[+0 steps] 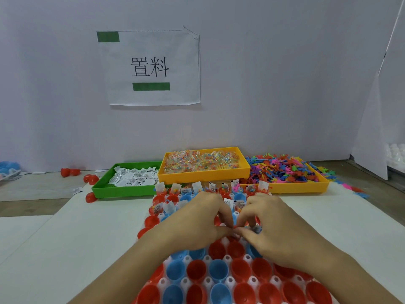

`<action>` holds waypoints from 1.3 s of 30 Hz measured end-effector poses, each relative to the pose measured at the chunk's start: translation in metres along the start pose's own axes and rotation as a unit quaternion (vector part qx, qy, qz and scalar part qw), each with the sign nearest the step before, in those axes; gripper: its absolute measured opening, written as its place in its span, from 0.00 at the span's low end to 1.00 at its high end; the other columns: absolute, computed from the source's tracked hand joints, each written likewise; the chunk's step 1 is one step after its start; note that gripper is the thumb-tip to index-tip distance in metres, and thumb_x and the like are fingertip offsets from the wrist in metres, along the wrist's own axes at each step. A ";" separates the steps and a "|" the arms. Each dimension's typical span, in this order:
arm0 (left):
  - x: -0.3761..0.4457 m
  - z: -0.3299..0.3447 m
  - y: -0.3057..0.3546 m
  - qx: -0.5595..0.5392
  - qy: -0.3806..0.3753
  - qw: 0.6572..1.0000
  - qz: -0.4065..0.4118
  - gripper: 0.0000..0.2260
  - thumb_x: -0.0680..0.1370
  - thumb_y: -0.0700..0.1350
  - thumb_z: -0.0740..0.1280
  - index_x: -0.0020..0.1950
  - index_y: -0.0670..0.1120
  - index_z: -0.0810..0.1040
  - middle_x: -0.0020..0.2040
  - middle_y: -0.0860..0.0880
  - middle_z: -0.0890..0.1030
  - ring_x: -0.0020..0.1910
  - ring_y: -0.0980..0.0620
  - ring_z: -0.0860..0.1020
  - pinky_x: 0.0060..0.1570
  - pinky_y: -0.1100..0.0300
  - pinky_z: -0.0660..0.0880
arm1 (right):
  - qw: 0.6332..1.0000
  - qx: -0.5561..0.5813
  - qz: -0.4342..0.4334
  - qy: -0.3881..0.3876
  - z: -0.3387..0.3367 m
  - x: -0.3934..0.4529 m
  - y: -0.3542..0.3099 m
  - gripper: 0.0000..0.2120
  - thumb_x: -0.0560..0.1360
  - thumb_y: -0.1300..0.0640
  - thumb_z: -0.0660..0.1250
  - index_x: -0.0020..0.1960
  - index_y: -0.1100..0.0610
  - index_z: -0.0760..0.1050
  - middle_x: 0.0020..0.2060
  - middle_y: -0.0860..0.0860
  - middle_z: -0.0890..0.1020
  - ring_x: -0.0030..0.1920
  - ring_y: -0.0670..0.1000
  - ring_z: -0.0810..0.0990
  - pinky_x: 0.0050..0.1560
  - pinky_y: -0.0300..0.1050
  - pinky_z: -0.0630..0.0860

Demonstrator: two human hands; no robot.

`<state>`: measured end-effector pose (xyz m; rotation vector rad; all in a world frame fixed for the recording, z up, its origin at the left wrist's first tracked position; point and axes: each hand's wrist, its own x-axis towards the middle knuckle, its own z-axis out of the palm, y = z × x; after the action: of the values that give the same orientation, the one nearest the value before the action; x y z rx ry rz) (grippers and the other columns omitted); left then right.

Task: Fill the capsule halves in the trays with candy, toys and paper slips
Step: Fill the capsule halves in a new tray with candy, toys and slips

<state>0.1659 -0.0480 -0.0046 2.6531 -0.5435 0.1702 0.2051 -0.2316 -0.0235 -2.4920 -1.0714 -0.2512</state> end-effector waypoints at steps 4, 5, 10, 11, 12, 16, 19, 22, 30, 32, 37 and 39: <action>0.001 0.002 -0.001 0.006 0.004 1.000 -0.001 0.05 0.78 0.46 0.71 0.51 0.51 0.85 0.38 0.65 0.71 0.44 0.76 0.69 0.42 0.81 0.65 | 1.000 -0.001 -0.006 0.002 0.003 0.000 0.002 0.05 0.76 0.45 0.69 0.42 0.42 0.77 0.39 0.38 0.72 0.45 0.38 0.69 0.40 0.33 0.63; 0.001 0.004 -0.001 0.009 0.003 1.000 -0.001 0.06 0.78 0.46 0.70 0.52 0.51 0.85 0.38 0.65 0.71 0.44 0.75 0.69 0.42 0.80 0.65 | 1.000 0.001 -0.007 0.004 0.004 0.000 0.003 0.04 0.76 0.45 0.69 0.43 0.43 0.78 0.39 0.38 0.72 0.45 0.38 0.69 0.40 0.33 0.63; 0.001 0.002 -0.004 0.010 0.005 1.000 -0.008 0.05 0.77 0.48 0.72 0.51 0.51 0.85 0.40 0.64 0.71 0.44 0.73 0.70 0.41 0.77 0.67 | 0.996 0.059 -0.015 0.062 -0.001 0.002 0.008 0.06 0.76 0.46 0.70 0.42 0.46 0.82 0.36 0.41 0.77 0.42 0.43 0.75 0.40 0.36 0.71; 0.000 0.000 -0.005 0.007 0.007 1.000 -0.008 0.05 0.76 0.49 0.72 0.50 0.52 0.85 0.40 0.63 0.72 0.44 0.73 0.70 0.41 0.77 0.67 | 0.994 0.077 -0.011 0.082 -0.002 0.003 0.009 0.06 0.76 0.48 0.70 0.42 0.46 0.82 0.34 0.42 0.78 0.41 0.44 0.76 0.38 0.36 0.71; 0.000 -0.003 -0.006 0.007 0.009 1.000 -0.009 0.05 0.76 0.50 0.73 0.50 0.52 0.84 0.41 0.63 0.73 0.44 0.72 0.71 0.41 0.76 0.68 | 0.990 0.094 -0.006 0.101 -0.004 0.004 0.012 0.06 0.77 0.50 0.70 0.41 0.46 0.82 0.33 0.42 0.79 0.39 0.45 0.77 0.38 0.35 0.72; -0.002 -0.024 -0.014 0.003 0.055 0.998 -0.019 0.03 0.76 0.50 0.72 0.47 0.54 0.84 0.43 0.62 0.79 0.45 0.64 0.74 0.43 0.69 0.72 | 0.980 0.115 0.053 0.151 -0.012 0.007 0.033 0.06 0.78 0.55 0.68 0.49 0.45 0.82 0.37 0.40 0.83 0.41 0.42 0.80 0.42 0.36 0.77; -0.010 -0.043 -0.029 -0.006 0.130 0.991 -0.039 0.02 0.77 0.47 0.71 0.45 0.53 0.84 0.42 0.59 0.81 0.45 0.61 0.76 0.42 0.70 0.72 | 0.975 0.079 0.107 0.178 -0.016 0.011 0.061 0.09 0.80 0.59 0.66 0.54 0.51 0.83 0.43 0.43 0.84 0.43 0.42 0.81 0.41 0.33 0.74; -0.023 -0.054 -0.056 -0.036 0.250 0.961 -0.113 0.05 0.78 0.44 0.69 0.44 0.52 0.83 0.41 0.58 0.82 0.42 0.61 0.78 0.37 0.73 0.71 | 0.964 0.069 0.153 0.208 -0.017 0.017 0.083 0.10 0.79 0.63 0.65 0.55 0.56 0.83 0.43 0.47 0.84 0.45 0.44 0.81 0.42 0.29 0.69; -0.076 -0.014 -0.138 -0.214 0.385 0.842 -0.311 0.13 0.81 0.41 0.61 0.38 0.41 0.78 0.30 0.44 0.70 0.30 0.48 0.67 0.32 0.57 0.64 | 0.966 0.028 0.208 0.152 -0.019 0.053 0.115 0.09 0.79 0.60 0.67 0.56 0.57 0.83 0.51 0.52 0.85 0.47 0.48 0.78 0.50 0.40 0.70; -0.078 -0.010 -0.147 -0.259 0.393 0.820 -0.326 0.14 0.82 0.41 0.60 0.39 0.39 0.77 0.30 0.43 0.70 0.29 0.49 0.65 0.29 0.59 0.61 | 0.969 0.013 0.211 0.130 -0.018 0.065 0.121 0.09 0.79 0.60 0.68 0.57 0.58 0.82 0.52 0.53 0.84 0.47 0.49 0.77 0.50 0.40 0.69; -0.075 -0.006 -0.155 -0.250 0.369 0.839 -0.313 0.16 0.83 0.45 0.60 0.40 0.40 0.80 0.31 0.45 0.74 0.27 0.52 0.68 0.24 0.61 0.64 | 0.972 -0.013 0.215 0.094 -0.010 0.092 0.124 0.12 0.79 0.58 0.68 0.62 0.59 0.78 0.55 0.56 0.82 0.54 0.55 0.79 0.53 0.46 0.74; -0.076 -0.005 -0.155 -0.246 0.365 0.844 -0.306 0.17 0.83 0.45 0.60 0.40 0.41 0.80 0.31 0.45 0.76 0.27 0.52 0.69 0.24 0.62 0.64 | 0.972 -0.021 0.217 0.087 -0.006 0.100 0.124 0.14 0.79 0.58 0.69 0.63 0.60 0.78 0.58 0.56 0.82 0.57 0.56 0.79 0.56 0.48 0.75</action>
<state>0.1577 0.1095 -0.0741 1.9123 0.4574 0.6927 0.3640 -0.2461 -0.0236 -2.6057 -0.4382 -0.3535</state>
